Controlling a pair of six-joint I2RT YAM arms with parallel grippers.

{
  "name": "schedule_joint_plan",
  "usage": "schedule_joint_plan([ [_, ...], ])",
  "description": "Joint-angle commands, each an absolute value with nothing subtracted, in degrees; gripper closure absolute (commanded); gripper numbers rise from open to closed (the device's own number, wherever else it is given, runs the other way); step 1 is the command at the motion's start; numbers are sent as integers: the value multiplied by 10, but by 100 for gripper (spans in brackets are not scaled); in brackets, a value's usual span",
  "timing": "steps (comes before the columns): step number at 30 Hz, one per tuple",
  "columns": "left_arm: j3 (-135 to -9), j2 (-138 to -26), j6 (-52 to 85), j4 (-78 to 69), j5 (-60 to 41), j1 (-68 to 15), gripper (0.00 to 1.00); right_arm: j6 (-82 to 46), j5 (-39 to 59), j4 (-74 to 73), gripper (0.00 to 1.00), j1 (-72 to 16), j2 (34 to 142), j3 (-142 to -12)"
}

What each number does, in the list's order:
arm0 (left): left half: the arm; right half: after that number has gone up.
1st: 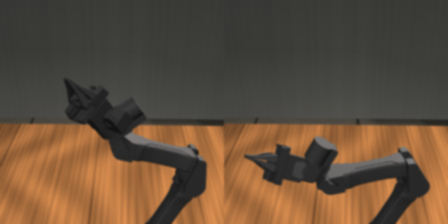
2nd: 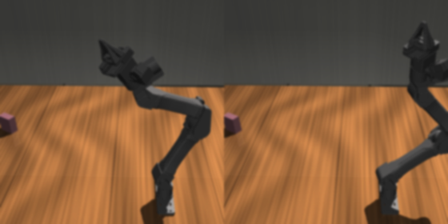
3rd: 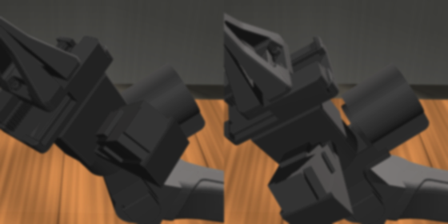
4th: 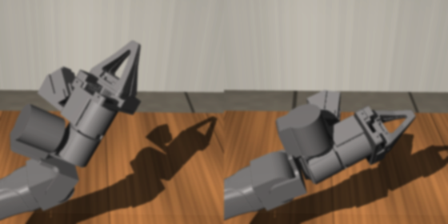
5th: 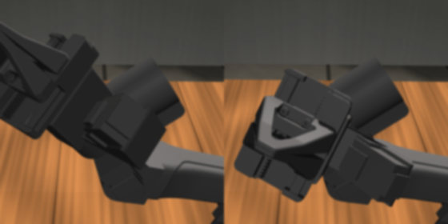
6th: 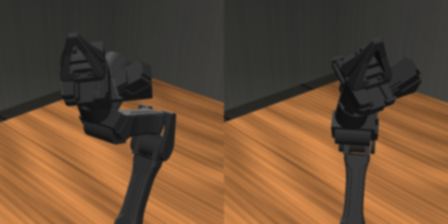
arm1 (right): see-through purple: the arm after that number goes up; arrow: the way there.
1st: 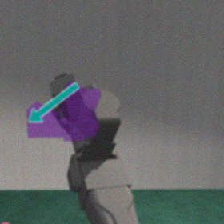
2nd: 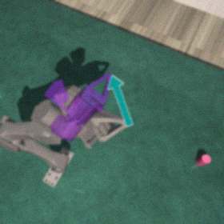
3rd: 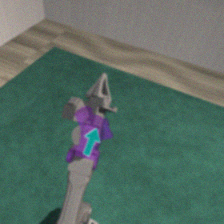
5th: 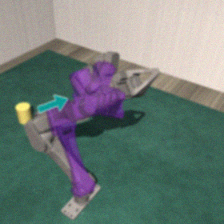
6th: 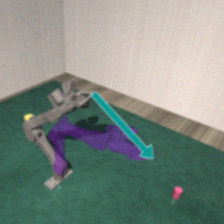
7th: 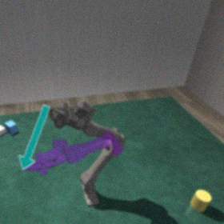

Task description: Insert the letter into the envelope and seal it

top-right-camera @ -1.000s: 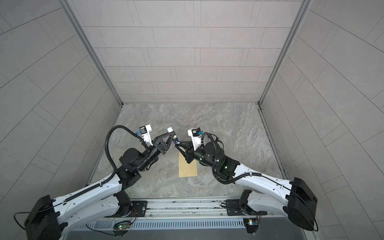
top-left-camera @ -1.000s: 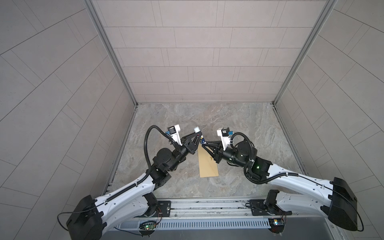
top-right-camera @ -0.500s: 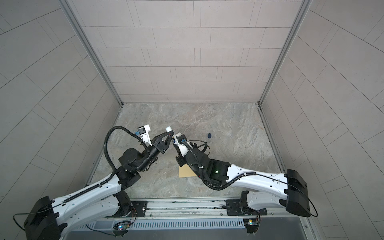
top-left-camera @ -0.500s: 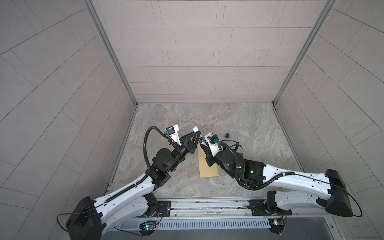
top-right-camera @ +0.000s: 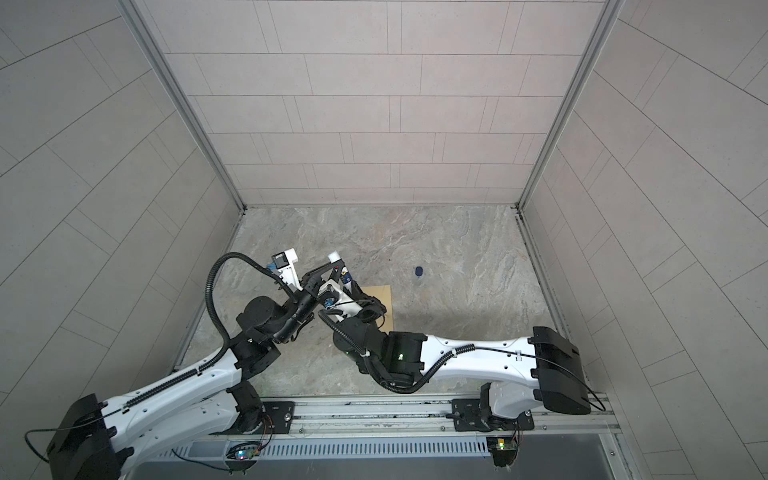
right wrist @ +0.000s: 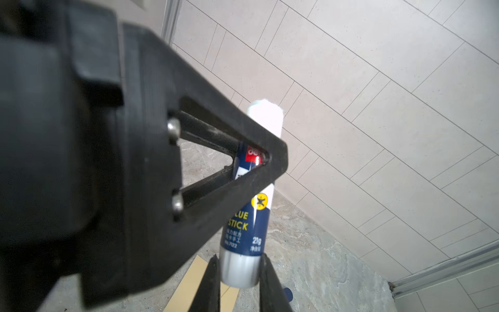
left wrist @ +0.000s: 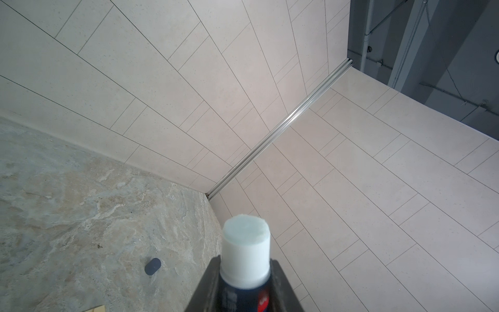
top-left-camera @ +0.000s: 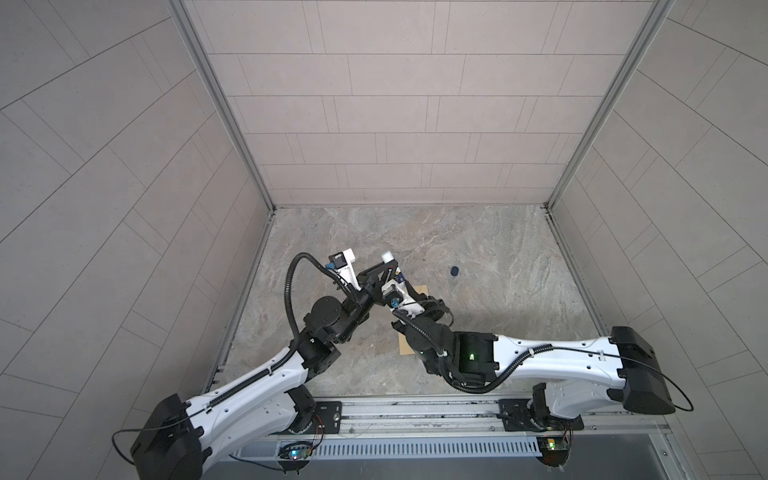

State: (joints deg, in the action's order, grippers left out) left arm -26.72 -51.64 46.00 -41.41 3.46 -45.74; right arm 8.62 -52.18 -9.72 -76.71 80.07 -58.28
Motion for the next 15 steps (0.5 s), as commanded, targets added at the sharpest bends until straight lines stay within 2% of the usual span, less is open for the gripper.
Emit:
schedule_joint_plan([
  [1,-261,-523,439,-388,11,-461,100,124,-472,-129,100,-792,804,-602],
  [8,-264,-518,438,-386,7,-460,100,84,-412,-105,88,-779,772,-589],
  [11,-268,-511,438,-381,4,-460,100,22,-310,-80,76,-742,728,-565],
  [15,-277,-494,435,-364,0,-460,100,-75,-123,-76,60,-657,663,-518],
])
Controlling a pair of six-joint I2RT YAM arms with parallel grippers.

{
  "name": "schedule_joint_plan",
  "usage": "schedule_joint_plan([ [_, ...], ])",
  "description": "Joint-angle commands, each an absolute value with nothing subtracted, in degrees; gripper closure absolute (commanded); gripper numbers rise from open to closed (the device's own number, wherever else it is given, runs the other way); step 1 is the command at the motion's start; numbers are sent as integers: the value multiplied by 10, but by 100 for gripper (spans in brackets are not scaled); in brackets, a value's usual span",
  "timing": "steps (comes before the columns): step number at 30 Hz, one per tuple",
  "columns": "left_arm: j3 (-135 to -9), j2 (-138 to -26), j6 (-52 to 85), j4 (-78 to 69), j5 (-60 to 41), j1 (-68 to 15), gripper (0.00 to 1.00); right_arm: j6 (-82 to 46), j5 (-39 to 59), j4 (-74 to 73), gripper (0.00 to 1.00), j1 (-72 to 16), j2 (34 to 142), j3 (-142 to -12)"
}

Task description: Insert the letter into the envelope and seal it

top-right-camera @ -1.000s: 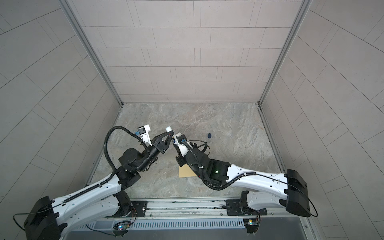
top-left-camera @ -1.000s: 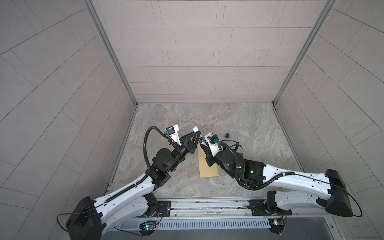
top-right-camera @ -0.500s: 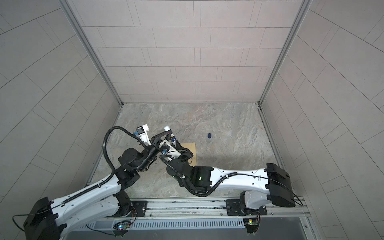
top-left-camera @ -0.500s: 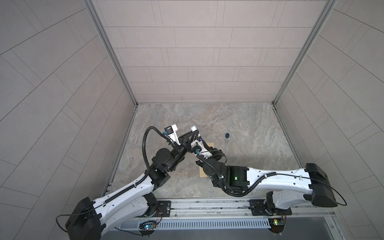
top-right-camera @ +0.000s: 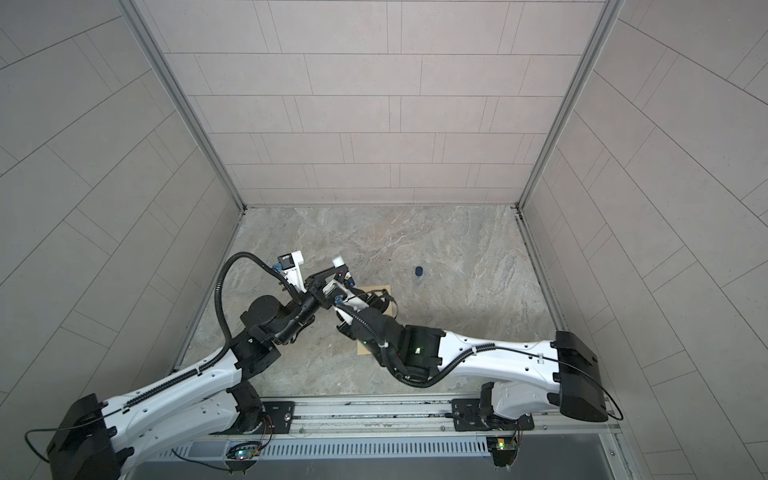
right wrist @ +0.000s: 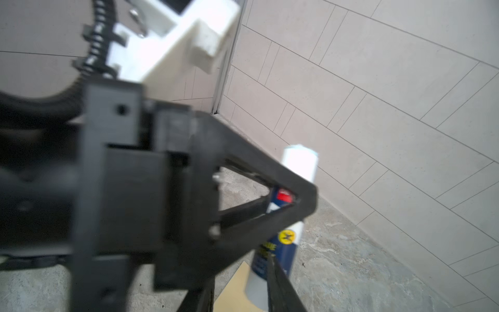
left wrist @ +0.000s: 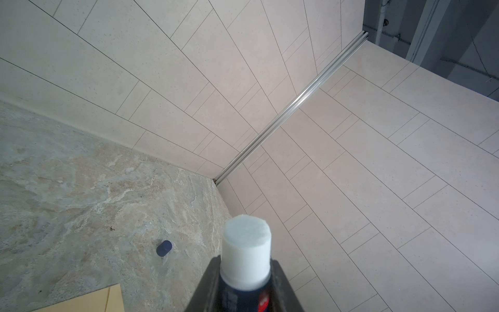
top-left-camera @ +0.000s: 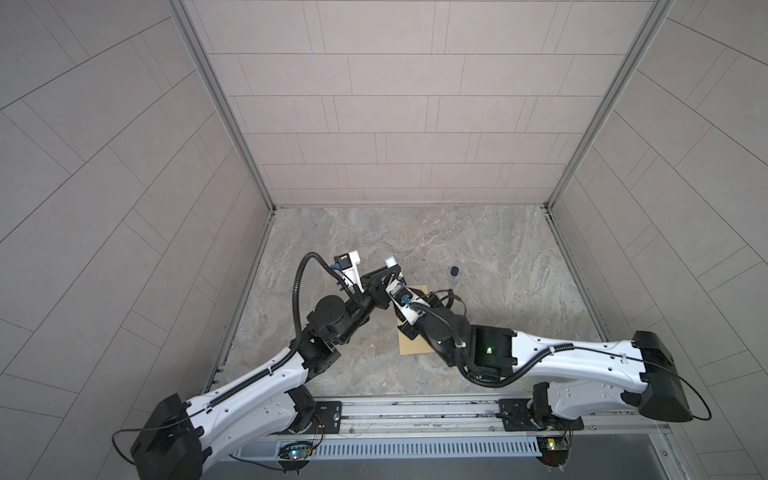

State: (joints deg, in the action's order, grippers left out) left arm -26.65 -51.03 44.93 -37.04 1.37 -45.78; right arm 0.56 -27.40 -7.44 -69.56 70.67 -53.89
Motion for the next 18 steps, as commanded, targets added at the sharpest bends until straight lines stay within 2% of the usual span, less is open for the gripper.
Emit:
schedule_joint_plan([
  [1,-279,-490,434,-361,-1,-460,100,-85,-88,-85,56,-640,647,-502],
  [4,-283,-480,432,-352,-4,-460,100,-114,-7,-92,46,-600,611,-472],
  [9,-287,-473,432,-351,-8,-459,100,-201,167,-147,36,-518,580,-430],
  [13,-293,-473,437,-362,-25,-458,100,-295,304,-222,33,-455,597,-412],
  [18,-294,-476,445,-384,-48,-458,100,-388,410,-326,31,-414,641,-398],
])
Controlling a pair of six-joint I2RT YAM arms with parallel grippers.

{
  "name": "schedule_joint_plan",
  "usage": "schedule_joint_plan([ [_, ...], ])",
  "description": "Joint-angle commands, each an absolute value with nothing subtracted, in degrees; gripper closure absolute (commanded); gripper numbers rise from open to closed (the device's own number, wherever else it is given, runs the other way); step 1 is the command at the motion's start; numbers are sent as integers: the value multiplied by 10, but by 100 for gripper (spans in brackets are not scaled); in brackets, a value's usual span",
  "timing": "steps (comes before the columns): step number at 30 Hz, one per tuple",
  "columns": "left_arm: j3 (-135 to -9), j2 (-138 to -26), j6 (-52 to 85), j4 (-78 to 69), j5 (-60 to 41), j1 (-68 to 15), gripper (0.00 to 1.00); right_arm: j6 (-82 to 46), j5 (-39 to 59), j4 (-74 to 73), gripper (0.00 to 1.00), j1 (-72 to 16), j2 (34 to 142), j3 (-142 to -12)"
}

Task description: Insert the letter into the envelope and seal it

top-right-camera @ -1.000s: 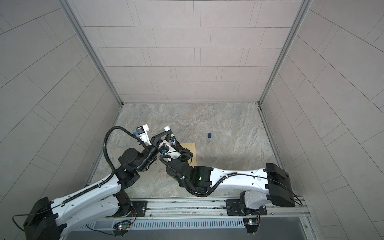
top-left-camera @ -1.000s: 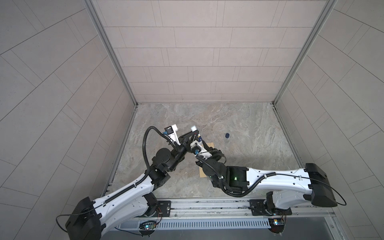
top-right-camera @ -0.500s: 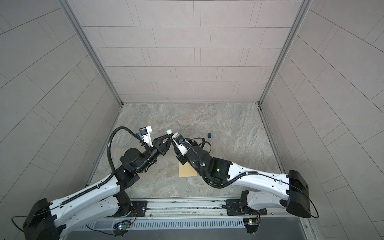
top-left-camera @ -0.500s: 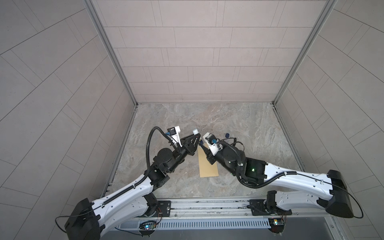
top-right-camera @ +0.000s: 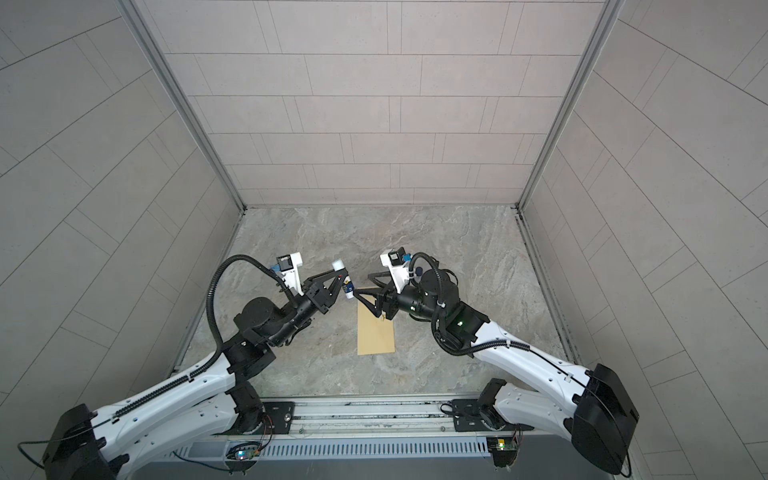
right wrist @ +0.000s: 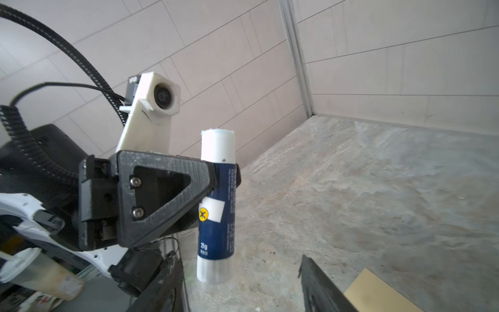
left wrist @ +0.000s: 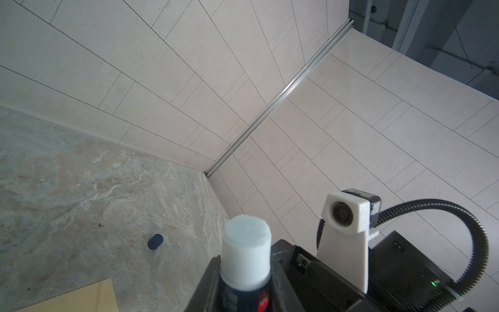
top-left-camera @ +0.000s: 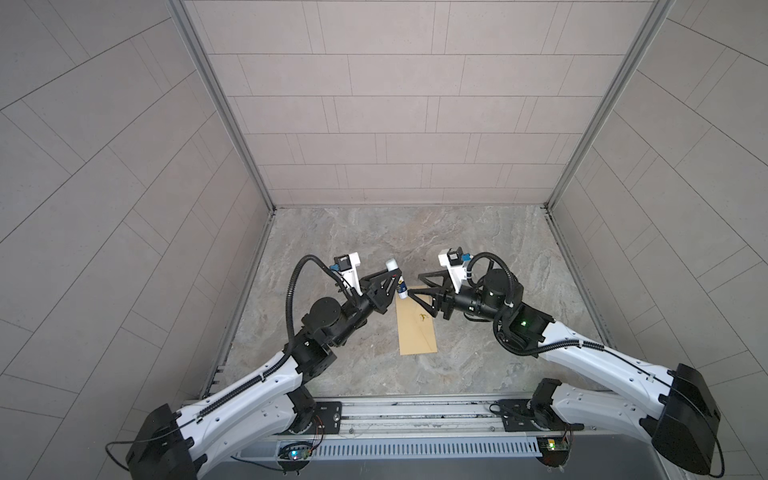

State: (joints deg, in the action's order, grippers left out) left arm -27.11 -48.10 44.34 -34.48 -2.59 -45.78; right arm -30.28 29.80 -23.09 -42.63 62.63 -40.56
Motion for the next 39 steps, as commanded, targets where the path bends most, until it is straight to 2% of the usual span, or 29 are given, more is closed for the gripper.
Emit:
schedule_joint_plan([
  [1,-294,-476,447,-390,-53,-458,100,-408,425,-354,31,-408,651,-393],
  [8,-295,-478,455,-414,-77,-455,100,-506,505,-508,36,-393,715,-379],
  [12,-296,-479,457,-413,-79,-451,100,-532,520,-553,44,-393,735,-375],
  [22,-297,-481,466,-410,-82,-438,100,-506,521,-527,59,-394,738,-371],
  [32,-297,-487,473,-412,-86,-436,100,-504,511,-527,69,-394,739,-372],
  [39,-292,-490,476,-414,-84,-436,100,-497,489,-514,83,-394,730,-373],
])
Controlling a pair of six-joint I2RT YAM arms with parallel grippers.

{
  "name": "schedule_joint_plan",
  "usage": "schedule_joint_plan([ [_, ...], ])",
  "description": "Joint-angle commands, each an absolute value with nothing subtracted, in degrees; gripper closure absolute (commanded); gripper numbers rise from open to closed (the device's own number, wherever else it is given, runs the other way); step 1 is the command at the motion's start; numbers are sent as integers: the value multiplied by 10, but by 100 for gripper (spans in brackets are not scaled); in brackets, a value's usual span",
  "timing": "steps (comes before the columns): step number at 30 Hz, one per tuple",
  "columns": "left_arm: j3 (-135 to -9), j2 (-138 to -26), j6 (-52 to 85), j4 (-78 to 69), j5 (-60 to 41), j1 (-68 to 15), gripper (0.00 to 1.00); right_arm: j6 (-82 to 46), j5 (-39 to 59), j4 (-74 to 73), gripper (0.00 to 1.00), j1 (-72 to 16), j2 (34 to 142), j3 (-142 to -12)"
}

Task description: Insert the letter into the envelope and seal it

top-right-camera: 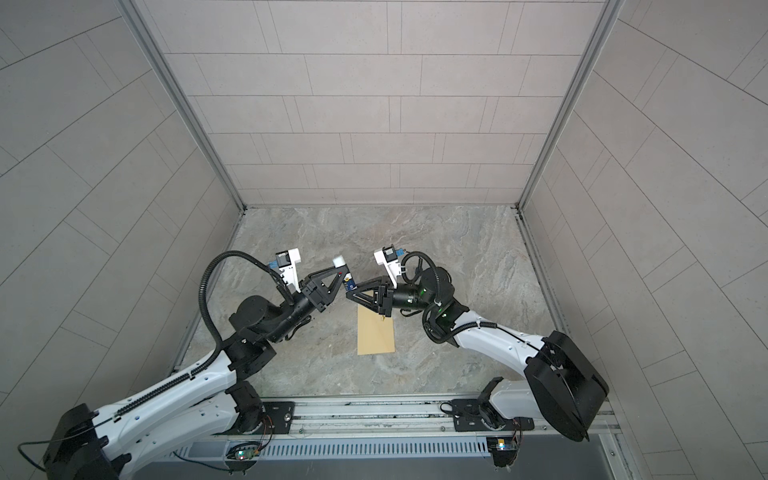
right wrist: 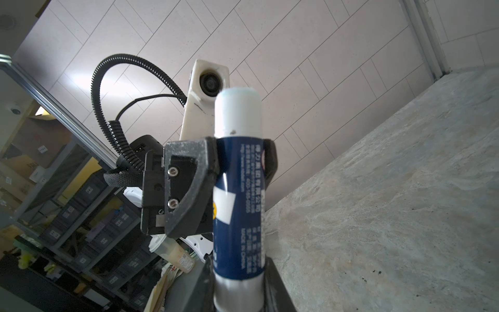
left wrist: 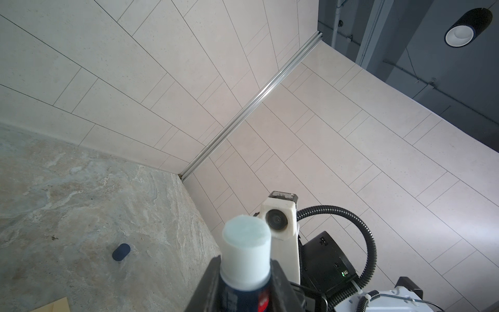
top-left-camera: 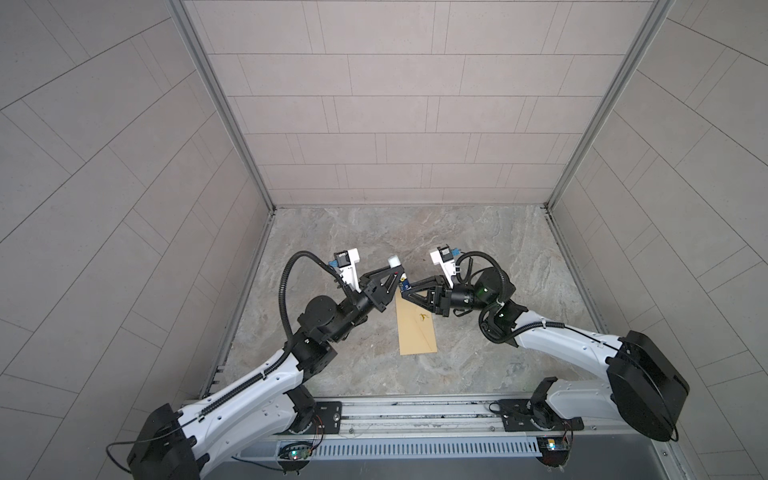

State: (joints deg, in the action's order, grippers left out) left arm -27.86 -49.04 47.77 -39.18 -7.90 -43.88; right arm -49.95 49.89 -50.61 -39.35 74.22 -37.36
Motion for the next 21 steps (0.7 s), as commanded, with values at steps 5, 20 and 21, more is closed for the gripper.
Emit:
schedule_joint_plan([
  [5,-290,-489,465,-394,-74,-436,100,-426,428,-392,94,-401,695,-385],
  [20,-292,-501,429,-329,-45,-436,100,-116,-202,-16,100,-616,640,-530],
  [21,-292,-503,428,-328,-45,-435,100,-102,-236,-17,100,-633,647,-537],
])
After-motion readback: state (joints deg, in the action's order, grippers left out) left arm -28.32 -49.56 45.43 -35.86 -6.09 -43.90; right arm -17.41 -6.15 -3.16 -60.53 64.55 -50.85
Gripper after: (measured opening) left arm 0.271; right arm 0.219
